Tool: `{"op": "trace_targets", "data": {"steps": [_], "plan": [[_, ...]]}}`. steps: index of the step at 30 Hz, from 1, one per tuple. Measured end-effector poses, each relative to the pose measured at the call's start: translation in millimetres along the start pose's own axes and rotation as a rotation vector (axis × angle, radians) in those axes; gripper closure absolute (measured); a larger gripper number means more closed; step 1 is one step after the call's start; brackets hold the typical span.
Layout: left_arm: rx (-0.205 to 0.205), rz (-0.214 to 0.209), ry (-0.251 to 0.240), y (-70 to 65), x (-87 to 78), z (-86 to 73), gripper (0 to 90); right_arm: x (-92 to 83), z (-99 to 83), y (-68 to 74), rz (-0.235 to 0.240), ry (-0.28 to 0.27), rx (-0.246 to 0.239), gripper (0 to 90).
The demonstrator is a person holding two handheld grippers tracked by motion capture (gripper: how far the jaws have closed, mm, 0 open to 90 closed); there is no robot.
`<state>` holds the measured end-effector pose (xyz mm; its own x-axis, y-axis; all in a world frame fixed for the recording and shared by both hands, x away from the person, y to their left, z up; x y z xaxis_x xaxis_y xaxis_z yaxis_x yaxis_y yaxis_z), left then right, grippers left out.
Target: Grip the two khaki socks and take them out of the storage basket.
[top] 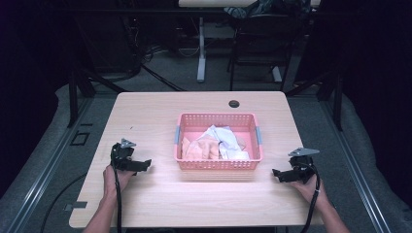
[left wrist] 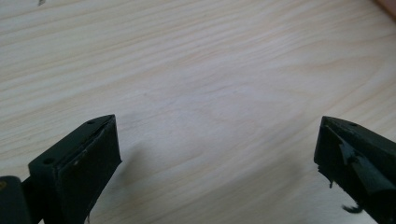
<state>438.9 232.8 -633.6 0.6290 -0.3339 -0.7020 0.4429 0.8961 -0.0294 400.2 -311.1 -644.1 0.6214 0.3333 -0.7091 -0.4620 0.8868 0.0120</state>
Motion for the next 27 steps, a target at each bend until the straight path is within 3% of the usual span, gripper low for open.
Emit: {"op": "trace_targets", "data": {"steps": [9,14,23,27], "plan": [[-0.016,-0.053,-0.036,-13.2,-12.1,19.9,0.2,0.1,0.0,0.1,0.000,-0.001,0.001,0.0],[-0.011,-0.097,-0.071,-24.2,-20.3,41.9,0.1,0.1,0.0,0.2,0.000,-0.002,0.001,0.0],[0.048,-0.156,-0.123,-51.6,-30.5,89.7,0.0,0.1,-0.1,-0.1,-0.005,-0.004,0.001,0.0],[0.072,-0.173,-0.125,-62.3,-29.8,102.0,0.0,0.2,0.0,0.2,-0.002,-0.006,0.002,0.0]]}}
Point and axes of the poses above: each handheld gripper's, and its own axes: x roughly forward along the jaws, z roughly out of its top, y roughly to its left, the point moved 8 cm from there along x, roughly forward along the jaws, and after that the axes turned 3 degrees about -y, right-handed, at the moved point
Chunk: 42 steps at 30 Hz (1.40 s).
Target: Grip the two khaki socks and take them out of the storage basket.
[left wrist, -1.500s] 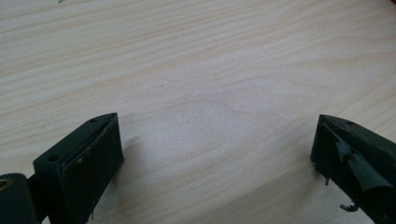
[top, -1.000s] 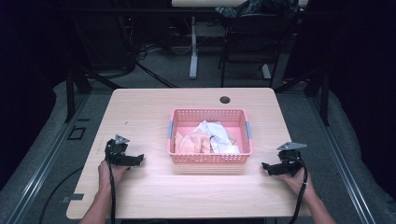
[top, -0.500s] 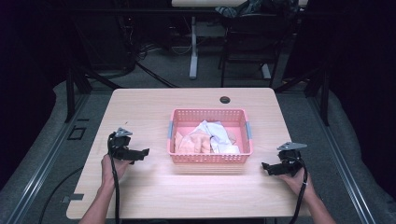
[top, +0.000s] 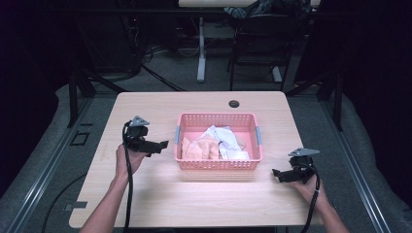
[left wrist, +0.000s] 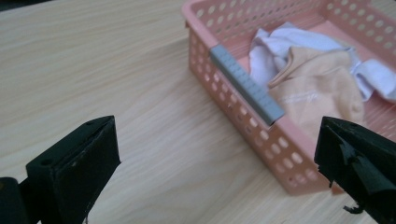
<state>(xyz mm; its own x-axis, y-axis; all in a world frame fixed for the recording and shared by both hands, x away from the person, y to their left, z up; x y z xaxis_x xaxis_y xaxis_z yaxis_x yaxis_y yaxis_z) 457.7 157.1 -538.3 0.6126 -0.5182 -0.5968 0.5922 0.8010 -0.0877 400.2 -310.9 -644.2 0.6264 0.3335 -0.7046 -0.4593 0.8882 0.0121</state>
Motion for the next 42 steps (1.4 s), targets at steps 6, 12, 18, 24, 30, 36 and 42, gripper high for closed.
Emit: {"op": "trace_targets", "data": {"steps": [6,12,18,24,30,36,42], "plan": [[0.030,-0.042,0.008,-20.7,13.1,15.7,0.0,-0.1,-0.2,-0.4,-0.007,0.000,-0.001,0.0],[0.064,-0.085,0.052,-43.6,32.9,23.2,0.0,-0.2,-0.2,-0.4,-0.011,-0.003,0.000,0.0],[0.084,-0.096,0.079,-56.3,45.9,24.6,0.2,-0.3,-0.3,-0.4,-0.010,-0.002,-0.001,0.0],[0.113,-0.108,0.131,-70.4,63.4,26.3,0.3,-0.3,-0.4,-0.2,-0.006,-0.002,-0.002,0.0],[0.108,-0.131,0.164,-77.7,76.2,25.0,3.7,-0.3,-0.4,-0.2,-0.006,-0.003,-0.001,0.0],[0.125,-0.123,0.219,-81.8,92.9,21.6,11.8,-0.3,-0.4,-0.3,-0.007,-0.002,-0.002,0.0],[0.151,-0.112,0.274,-85.2,103.4,16.7,23.8,-0.2,-0.4,-0.2,-0.006,-0.003,-0.001,0.0]]}}
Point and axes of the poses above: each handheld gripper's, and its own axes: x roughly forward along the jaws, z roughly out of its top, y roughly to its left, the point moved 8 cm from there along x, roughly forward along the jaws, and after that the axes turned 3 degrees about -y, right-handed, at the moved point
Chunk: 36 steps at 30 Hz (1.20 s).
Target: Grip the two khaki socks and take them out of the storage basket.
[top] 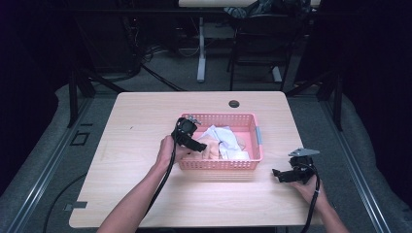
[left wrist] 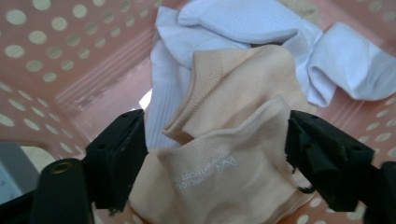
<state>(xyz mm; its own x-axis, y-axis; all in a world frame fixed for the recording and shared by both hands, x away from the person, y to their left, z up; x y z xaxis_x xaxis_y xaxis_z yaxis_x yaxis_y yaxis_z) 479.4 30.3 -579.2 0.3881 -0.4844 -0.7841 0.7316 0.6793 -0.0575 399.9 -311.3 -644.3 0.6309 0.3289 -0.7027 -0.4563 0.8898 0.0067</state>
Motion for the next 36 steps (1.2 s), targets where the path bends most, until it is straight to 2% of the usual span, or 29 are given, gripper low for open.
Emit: {"op": "trace_targets", "data": {"steps": [7,8,9,11,17,27,36], "plan": [[0.015,0.014,0.039,-1.8,2.3,-2.5,49.7,0.0,0.0,0.0,0.000,0.000,0.000,0.0],[0.022,0.025,0.044,-2.3,2.7,-2.8,49.7,0.0,0.0,0.1,0.001,0.000,0.000,0.0],[0.031,0.036,0.050,-3.8,3.3,-2.9,56.4,0.0,0.0,0.0,0.000,0.000,0.000,0.0],[0.038,0.045,0.060,-4.4,3.9,-3.5,63.4,0.0,0.0,0.0,0.000,0.000,0.000,0.0],[0.047,0.051,0.076,-6.0,5.3,-5.2,82.6,0.0,0.0,0.0,0.000,0.000,0.000,0.0],[0.055,0.028,0.080,-7.4,-6.3,-6.0,83.8,0.0,0.0,0.0,0.000,0.000,0.000,0.0],[0.044,0.021,0.117,-5.1,-4.8,-13.0,72.5,0.1,0.1,0.4,0.003,-0.002,0.002,0.0]]}}
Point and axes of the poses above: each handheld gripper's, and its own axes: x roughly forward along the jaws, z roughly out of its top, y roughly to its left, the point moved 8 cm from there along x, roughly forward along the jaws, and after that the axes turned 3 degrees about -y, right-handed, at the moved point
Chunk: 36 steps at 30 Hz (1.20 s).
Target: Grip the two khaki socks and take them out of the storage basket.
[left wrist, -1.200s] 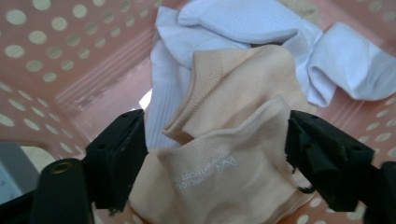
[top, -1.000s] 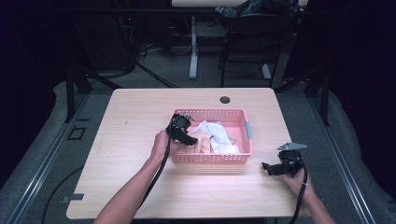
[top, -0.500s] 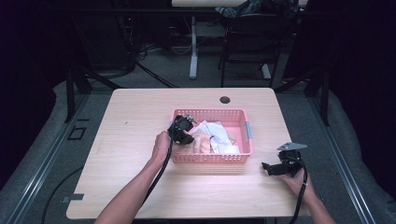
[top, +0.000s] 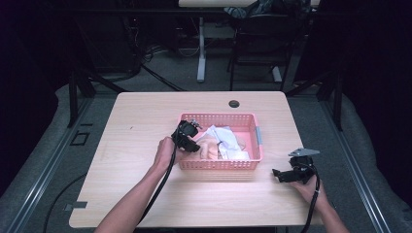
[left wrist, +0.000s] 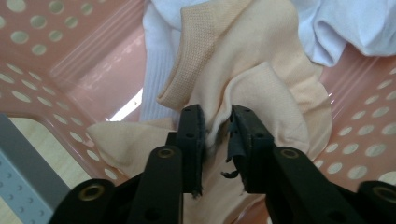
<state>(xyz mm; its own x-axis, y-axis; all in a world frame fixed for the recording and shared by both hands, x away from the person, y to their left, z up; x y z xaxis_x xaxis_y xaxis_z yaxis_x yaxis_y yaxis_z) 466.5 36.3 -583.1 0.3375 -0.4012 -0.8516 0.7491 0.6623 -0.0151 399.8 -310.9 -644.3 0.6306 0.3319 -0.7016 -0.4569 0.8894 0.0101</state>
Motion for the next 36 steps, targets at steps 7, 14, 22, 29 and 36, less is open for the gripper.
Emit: {"op": "trace_targets", "data": {"steps": [7,14,22,29,36], "plan": [[0.016,0.025,-0.027,-0.9,-4.4,-1.2,77.4,-0.1,-0.1,-0.4,-0.003,0.002,-0.002,0.0],[0.030,0.041,-0.080,-2.0,-11.3,0.5,84.6,0.0,-0.1,-0.4,-0.003,0.002,-0.002,0.0],[0.036,0.042,-0.060,-3.4,-7.2,-1.1,68.1,0.0,0.0,-0.4,-0.006,0.000,0.000,0.0],[0.092,0.055,-0.109,-11.4,-9.7,6.7,70.1,-0.1,-0.1,-0.3,-0.003,0.002,-0.001,0.0],[0.147,0.056,-0.143,-18.0,-15.0,11.7,74.4,0.0,-0.1,-0.4,-0.003,0.002,-0.002,0.0]]}}
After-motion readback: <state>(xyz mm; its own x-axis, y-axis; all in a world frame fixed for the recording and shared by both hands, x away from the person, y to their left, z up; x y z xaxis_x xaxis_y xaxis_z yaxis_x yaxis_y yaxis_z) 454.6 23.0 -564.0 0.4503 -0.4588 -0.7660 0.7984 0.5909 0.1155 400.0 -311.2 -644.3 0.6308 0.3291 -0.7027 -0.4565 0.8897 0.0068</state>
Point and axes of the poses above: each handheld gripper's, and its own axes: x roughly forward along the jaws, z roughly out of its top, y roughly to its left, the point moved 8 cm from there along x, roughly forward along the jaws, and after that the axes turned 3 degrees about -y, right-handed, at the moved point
